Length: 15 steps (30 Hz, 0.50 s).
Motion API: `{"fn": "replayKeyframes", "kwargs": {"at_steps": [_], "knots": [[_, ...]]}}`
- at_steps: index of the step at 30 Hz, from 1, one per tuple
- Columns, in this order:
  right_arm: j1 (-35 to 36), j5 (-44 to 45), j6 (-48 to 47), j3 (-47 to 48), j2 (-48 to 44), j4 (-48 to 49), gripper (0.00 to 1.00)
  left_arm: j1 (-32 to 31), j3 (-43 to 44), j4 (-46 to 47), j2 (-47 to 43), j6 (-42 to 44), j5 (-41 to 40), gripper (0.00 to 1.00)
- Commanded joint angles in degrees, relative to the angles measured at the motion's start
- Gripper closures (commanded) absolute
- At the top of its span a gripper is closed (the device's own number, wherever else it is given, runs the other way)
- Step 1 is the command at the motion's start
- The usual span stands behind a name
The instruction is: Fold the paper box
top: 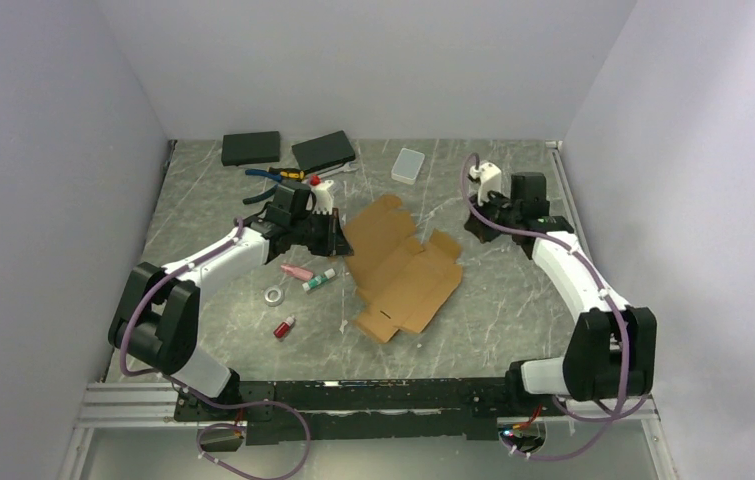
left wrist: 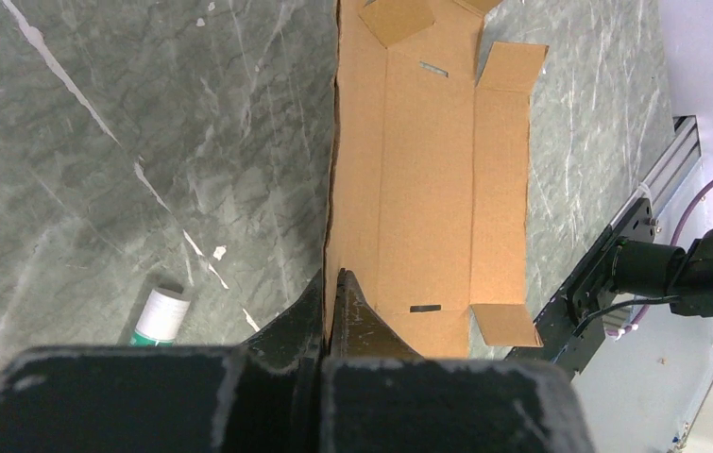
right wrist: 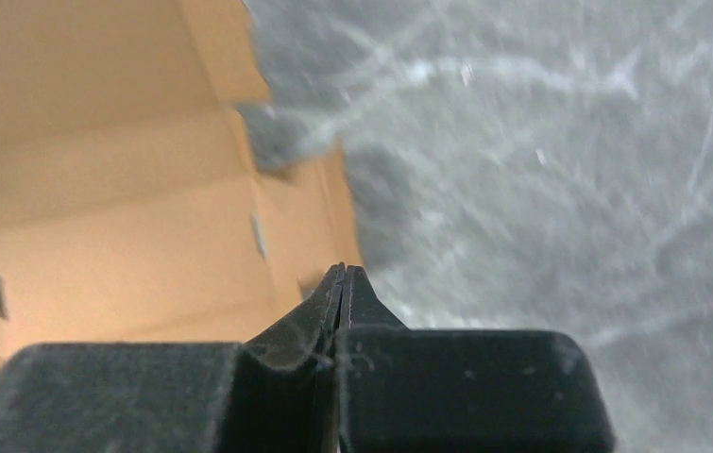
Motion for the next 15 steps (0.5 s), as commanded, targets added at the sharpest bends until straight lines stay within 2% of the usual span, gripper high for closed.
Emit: {"fn": "replayKeyframes", "kwargs": {"at_steps": [1, 4, 6, 15], "knots": [[-3.2, 3.1, -12.5, -1.0, 2.1, -13.9, 1.0, 0.2, 1.1, 2.1, -2.1, 0.9, 1.9, 1.0], [-3.2, 3.3, -13.8, -3.1, 3.2, -16.4, 1.0, 0.1, 1.2, 2.3, -2.2, 0.8, 2.2, 1.0], [-2.9, 2.9, -13.3, -5.9, 3.4, -14.6, 1.0, 0.1, 1.1, 2.8, -2.0, 0.6, 2.4, 1.0], [2.8, 11.4, -5.8, -3.5, 11.3, -7.9, 1.0, 0.1, 0.7, 3.7, -1.6, -0.1, 3.7, 1.0]]}}
